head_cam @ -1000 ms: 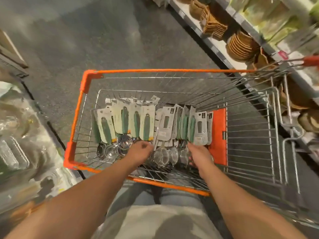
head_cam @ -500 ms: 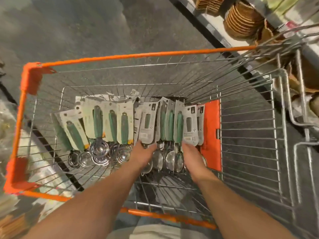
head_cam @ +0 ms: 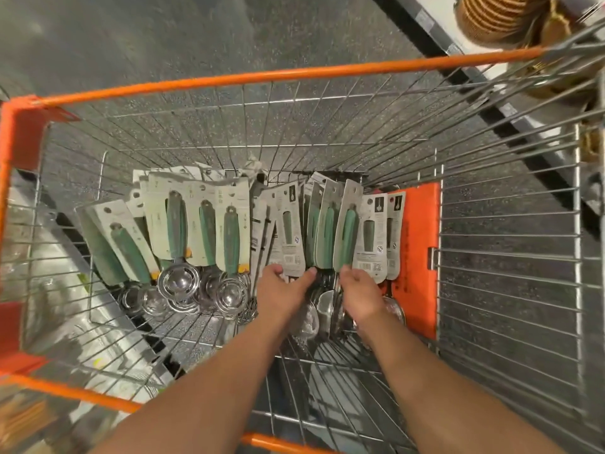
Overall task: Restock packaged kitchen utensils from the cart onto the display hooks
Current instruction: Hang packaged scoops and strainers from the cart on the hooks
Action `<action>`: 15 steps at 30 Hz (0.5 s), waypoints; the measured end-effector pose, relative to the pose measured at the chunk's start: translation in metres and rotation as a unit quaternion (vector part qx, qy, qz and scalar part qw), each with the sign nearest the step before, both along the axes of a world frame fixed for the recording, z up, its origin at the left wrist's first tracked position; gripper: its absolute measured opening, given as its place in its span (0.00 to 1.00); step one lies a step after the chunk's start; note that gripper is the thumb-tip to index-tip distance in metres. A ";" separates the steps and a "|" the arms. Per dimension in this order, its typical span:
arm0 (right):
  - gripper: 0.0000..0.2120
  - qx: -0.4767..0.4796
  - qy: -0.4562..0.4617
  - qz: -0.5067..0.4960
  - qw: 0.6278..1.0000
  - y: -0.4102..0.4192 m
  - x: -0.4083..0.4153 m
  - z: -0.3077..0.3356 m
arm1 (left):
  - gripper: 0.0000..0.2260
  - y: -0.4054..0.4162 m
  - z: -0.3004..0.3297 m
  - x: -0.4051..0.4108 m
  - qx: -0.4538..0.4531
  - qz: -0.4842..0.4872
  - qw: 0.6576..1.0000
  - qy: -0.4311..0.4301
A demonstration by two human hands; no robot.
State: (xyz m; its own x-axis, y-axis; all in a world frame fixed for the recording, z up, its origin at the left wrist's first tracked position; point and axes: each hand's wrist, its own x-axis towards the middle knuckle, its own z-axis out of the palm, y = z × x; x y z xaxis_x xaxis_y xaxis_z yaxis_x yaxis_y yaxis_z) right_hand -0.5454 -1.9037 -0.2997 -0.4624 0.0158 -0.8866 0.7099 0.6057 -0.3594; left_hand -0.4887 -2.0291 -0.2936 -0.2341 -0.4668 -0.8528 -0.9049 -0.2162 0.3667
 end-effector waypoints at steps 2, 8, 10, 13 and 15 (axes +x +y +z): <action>0.23 -0.009 -0.011 -0.020 1.000 -0.001 0.002 -0.001 | 0.30 -0.001 -0.001 0.002 0.000 0.011 1.000 0.011; 0.27 -0.042 -0.060 -0.041 0.996 -0.007 -0.004 0.004 | 0.27 -0.001 0.006 0.000 0.020 0.045 0.999 0.000; 0.31 -0.051 -0.084 -0.024 0.995 -0.005 -0.009 0.008 | 0.18 -0.002 0.005 0.001 0.032 0.075 0.997 -0.007; 0.39 -0.072 -0.111 -0.004 0.991 -0.003 -0.011 0.009 | 0.15 -0.002 0.006 0.004 0.043 0.070 0.997 -0.016; 0.51 -0.093 -0.117 -0.015 0.989 0.006 -0.007 -0.007 | 0.19 -0.002 0.008 0.006 0.045 0.060 0.997 -0.018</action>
State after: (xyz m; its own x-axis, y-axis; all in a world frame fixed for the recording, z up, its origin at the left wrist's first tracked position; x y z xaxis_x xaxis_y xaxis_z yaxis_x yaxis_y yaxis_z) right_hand -0.5525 -1.8981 -0.3068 -0.2458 -0.1464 -0.9582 0.8035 0.5222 -0.2859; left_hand -0.4826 -2.0308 -0.2851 -0.1487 -0.4103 -0.8997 -0.8830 -0.3546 0.3077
